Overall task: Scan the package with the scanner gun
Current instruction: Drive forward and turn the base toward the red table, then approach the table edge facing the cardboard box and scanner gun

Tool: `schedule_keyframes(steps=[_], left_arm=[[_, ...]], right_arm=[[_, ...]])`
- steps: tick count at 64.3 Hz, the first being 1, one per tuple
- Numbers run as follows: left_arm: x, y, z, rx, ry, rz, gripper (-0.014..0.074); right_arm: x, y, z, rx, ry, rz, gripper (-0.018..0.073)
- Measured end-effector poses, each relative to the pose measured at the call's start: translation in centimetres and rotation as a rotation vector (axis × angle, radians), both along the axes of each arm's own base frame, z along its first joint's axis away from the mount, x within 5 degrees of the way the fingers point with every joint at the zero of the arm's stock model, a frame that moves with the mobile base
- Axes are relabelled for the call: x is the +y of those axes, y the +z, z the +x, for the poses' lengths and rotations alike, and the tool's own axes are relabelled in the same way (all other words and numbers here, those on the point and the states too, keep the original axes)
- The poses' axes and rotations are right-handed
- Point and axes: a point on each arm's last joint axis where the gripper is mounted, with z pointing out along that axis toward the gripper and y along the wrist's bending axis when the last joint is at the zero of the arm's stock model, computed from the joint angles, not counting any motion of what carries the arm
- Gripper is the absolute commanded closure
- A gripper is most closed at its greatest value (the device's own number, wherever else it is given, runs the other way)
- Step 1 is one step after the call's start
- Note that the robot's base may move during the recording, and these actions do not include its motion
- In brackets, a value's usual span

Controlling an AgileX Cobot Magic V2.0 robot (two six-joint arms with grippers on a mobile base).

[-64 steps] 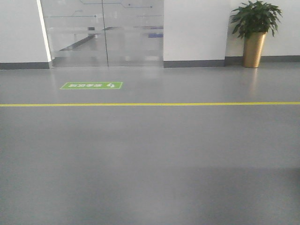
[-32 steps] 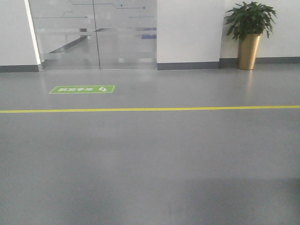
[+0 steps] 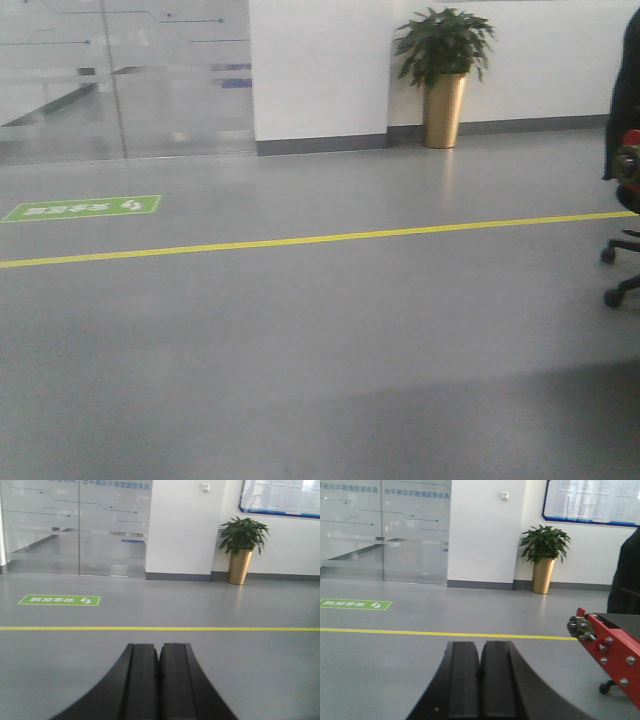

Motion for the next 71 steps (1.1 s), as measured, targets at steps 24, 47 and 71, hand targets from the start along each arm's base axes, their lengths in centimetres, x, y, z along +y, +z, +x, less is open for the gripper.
schedule_keyframes(steps=[24, 47, 71], left_arm=[[0.00, 0.00, 0.00, 0.000, 0.000, 0.000, 0.0707], [0.00, 0.00, 0.00, 0.000, 0.000, 0.000, 0.0707], [0.00, 0.00, 0.00, 0.000, 0.000, 0.000, 0.0707]], right_arm=[[0.00, 0.00, 0.00, 0.000, 0.000, 0.000, 0.0712], [0.00, 0.00, 0.00, 0.000, 0.000, 0.000, 0.0712], [0.00, 0.00, 0.00, 0.000, 0.000, 0.000, 0.0712]])
